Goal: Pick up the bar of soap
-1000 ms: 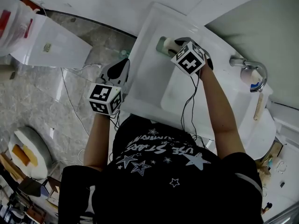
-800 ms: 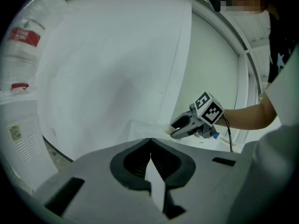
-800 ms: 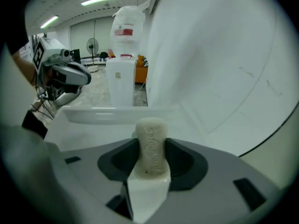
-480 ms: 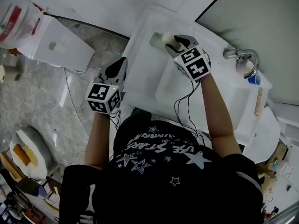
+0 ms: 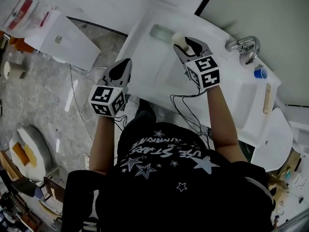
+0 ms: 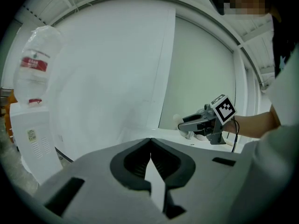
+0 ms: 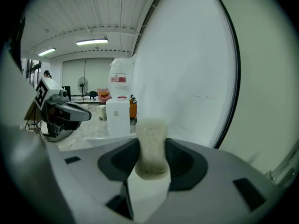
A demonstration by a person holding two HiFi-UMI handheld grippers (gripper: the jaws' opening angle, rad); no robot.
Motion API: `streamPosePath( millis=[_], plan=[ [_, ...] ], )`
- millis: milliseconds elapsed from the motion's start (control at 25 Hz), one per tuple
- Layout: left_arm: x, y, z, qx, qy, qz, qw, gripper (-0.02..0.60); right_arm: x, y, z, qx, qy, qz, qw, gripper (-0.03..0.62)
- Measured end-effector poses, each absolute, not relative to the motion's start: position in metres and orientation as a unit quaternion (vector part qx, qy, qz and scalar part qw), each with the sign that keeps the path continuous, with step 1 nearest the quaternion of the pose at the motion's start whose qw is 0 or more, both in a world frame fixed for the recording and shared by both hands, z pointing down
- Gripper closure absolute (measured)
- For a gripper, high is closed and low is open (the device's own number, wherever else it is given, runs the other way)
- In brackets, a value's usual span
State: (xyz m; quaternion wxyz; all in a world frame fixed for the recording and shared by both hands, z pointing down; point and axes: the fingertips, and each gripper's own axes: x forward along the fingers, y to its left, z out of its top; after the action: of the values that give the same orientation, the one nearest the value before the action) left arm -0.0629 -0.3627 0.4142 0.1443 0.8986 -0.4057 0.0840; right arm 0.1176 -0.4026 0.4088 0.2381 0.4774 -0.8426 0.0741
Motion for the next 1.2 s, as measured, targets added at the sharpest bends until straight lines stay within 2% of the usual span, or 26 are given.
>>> streamPosePath(
  millis=[200,720,1200],
  plan=[
    [-0.053,-0.328,0.413,0.897,-0.41,0.083,0.14,0.571,0.126,-0.363,0.414,0.47,-0.851,0.113,0.205,0.41],
    [-0.024,-0.235,0.417,0.899,-0.412,0.082,0.125,0.571,0.148,-0.256,0.434,0.458,-0.856,0.103,0.216,0.411],
    [-0.007,-0.153,0.42,0.9,-0.409,0.091,0.122,0.571,0.16,-0.175,0.437,0.457,-0.86,0.121,0.191,0.411]
  ],
)
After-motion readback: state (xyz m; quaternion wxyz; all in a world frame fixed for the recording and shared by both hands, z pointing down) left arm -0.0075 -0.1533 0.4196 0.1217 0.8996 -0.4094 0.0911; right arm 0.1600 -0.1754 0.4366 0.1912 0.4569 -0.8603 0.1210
